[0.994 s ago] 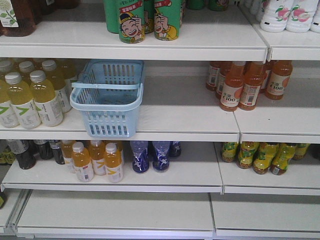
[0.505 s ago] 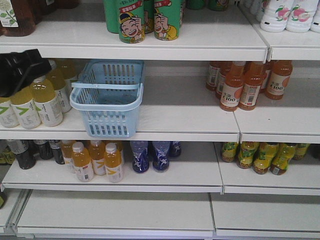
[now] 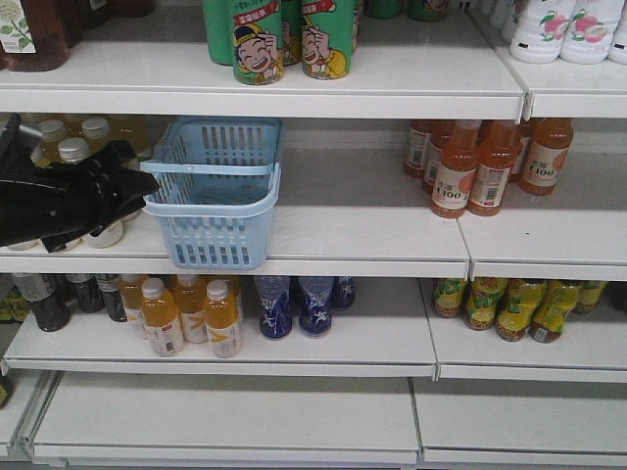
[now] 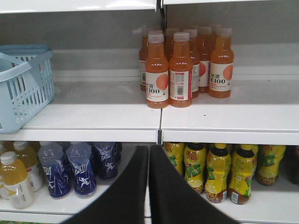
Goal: Place coke in basket with both arms
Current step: 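Reach the left gripper to the light-blue basket's handle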
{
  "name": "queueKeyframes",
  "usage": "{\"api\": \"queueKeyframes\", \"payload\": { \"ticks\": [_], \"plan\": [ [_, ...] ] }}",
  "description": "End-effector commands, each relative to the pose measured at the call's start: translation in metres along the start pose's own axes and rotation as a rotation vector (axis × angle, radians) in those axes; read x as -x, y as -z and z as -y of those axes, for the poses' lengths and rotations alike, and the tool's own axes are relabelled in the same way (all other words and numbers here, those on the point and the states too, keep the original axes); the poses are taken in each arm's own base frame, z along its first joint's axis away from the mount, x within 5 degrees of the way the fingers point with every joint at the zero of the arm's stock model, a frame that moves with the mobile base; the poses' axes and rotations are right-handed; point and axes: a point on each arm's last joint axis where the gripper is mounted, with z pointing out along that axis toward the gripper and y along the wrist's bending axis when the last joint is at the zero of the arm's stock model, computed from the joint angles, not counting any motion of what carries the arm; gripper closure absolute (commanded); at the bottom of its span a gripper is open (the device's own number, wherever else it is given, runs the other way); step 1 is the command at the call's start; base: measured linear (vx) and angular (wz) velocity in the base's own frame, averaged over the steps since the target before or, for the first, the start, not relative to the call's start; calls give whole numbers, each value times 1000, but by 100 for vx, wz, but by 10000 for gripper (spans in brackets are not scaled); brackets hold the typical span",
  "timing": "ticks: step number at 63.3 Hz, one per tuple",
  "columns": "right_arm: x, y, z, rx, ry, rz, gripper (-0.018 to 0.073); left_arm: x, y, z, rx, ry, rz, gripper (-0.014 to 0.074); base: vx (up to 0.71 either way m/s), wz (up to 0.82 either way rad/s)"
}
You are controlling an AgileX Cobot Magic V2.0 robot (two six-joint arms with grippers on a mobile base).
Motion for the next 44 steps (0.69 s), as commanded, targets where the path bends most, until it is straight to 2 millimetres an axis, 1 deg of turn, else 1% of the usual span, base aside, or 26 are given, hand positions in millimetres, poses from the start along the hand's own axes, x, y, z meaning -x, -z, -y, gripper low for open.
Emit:
{"api": "queueKeyframes", "payload": {
  "ticks": [1,8,14,27,34,44],
  "plan": [
    [4,1,0,-1,15,79,564,12,0,23,-129,51,21,178,0,0],
    [4,1,0,-1,15,79,564,18,-10,25,-158,74,2,55,0,0],
    [4,1,0,-1,15,79,564,24,-16,28,-173,65,7,13,0,0],
    [4,1,0,-1,15,79,564,35,-25,30,-170,56,31,14,0,0],
    [4,1,0,-1,15,79,564,38,-29,26,-142,61,52,14,0,0],
    [4,1,0,-1,15,79,564,37,-35,18,-113,75,53,17,0,0]
  ]
}}
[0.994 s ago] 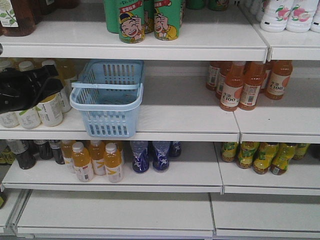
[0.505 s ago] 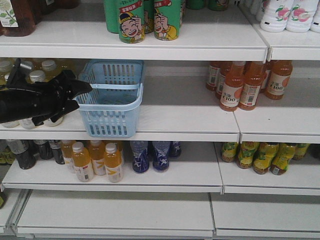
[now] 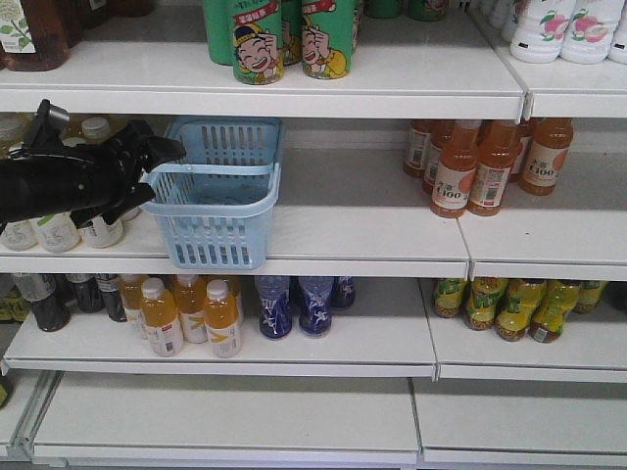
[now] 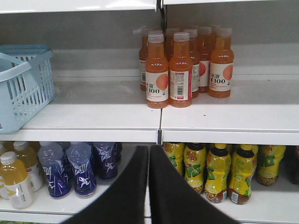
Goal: Place coke in basket with both arms
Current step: 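Reach the left gripper to the light-blue basket's handle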
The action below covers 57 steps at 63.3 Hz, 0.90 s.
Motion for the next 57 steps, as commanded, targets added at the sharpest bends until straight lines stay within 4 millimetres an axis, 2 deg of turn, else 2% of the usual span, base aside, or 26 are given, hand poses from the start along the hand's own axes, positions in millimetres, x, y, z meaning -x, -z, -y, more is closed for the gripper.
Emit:
{"api": "queueKeyframes", "payload": {
  "ticks": [1,21,37,46,57],
  "plan": [
    [4,1,0,-1,15,79,564,10,8,23,-83,46,52,17,0,0],
    [4,1,0,-1,15,79,564,25,-7,28,-112,27,68,32,0,0],
    [4,1,0,-1,15,79,564,31,-27,18,-106,118,59,32,0,0],
    [4,1,0,-1,15,79,564,38,-39,17,-125,113,55,32,0,0],
    [4,1,0,-1,15,79,564,41,-44,13,-112,112,70,59,0,0]
  ]
}}
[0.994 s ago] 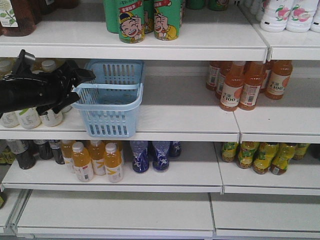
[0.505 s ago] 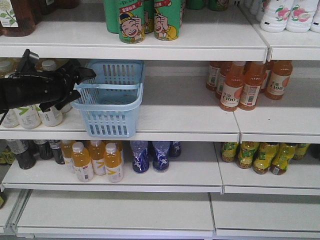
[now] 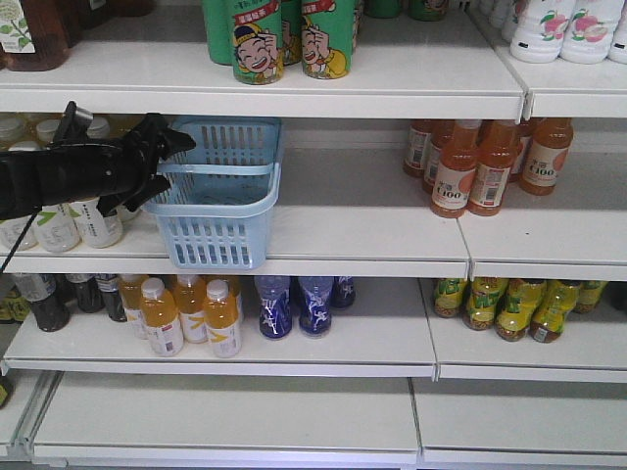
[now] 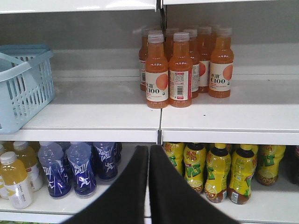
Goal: Place coke in basket with both arms
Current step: 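Reach the left gripper to the light-blue basket's handle, then grasp the basket handle with the left gripper and lift it off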
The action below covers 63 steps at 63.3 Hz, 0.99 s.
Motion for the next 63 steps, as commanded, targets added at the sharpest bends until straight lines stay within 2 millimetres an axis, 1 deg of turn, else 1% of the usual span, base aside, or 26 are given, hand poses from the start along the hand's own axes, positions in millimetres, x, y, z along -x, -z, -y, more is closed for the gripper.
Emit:
{"api": "queueKeyframes", "payload": {
  "ticks": [1,4,8,13,19,26,40,51,63],
  "plan": [
    [4,1,0,-1,15,79,564,11,14,35,-104,32,53,70,0,0],
    [4,1,0,-1,15,79,564,11,14,34,-102,32,55,105,0,0],
    [4,1,0,-1,15,79,564,11,14,34,-101,32,57,178,0,0],
    [4,1,0,-1,15,79,564,11,14,35,-106,32,52,286,0,0],
    [4,1,0,-1,15,79,564,8,14,37,-128,25,26,455,0,0],
    [4,1,0,-1,15,79,564,3,15,41,-172,-9,-30,605,0,0],
    [4,1,0,-1,15,79,564,-16,18,46,-250,-117,-234,604,0,0],
    [4,1,0,-1,15,79,564,-34,26,50,-310,-139,-434,604,0,0],
    [4,1,0,-1,15,79,564,-61,36,61,-366,-199,-672,604,0,0]
  ]
}}
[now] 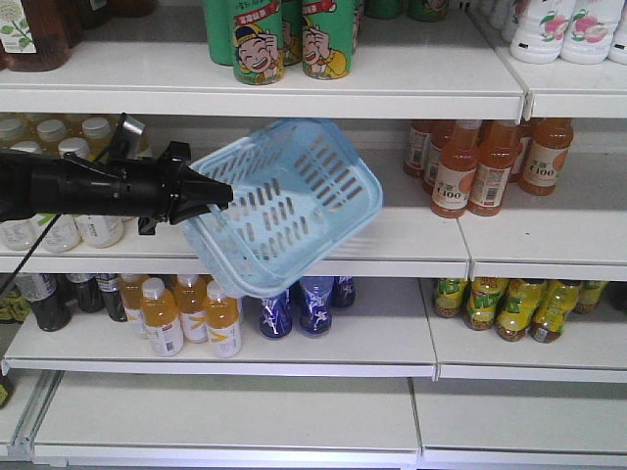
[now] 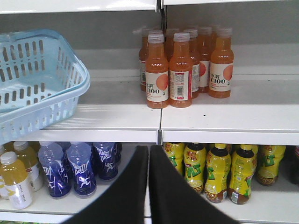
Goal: Place coke in basket with both arms
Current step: 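Grasp the basket handle with the left gripper and lift it off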
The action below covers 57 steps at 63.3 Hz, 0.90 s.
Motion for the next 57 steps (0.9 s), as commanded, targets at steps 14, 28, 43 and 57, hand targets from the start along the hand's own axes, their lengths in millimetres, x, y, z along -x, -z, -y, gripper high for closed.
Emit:
{"api": "queueKeyframes", "payload": {
  "ticks": [14,28,43,57],
  "plan": [
    [4,1,0,-1,15,79,564,-47,-4,78,11,-209,-288,604,0,0],
    [4,1,0,-1,15,79,564,-89,-6,121,-40,-276,-320,603,0,0],
    [4,1,0,-1,15,79,564,-140,-1,155,-77,-349,-359,604,0,0],
    [4,1,0,-1,15,79,564,-186,16,174,-75,-406,-306,604,0,0]
  ]
}}
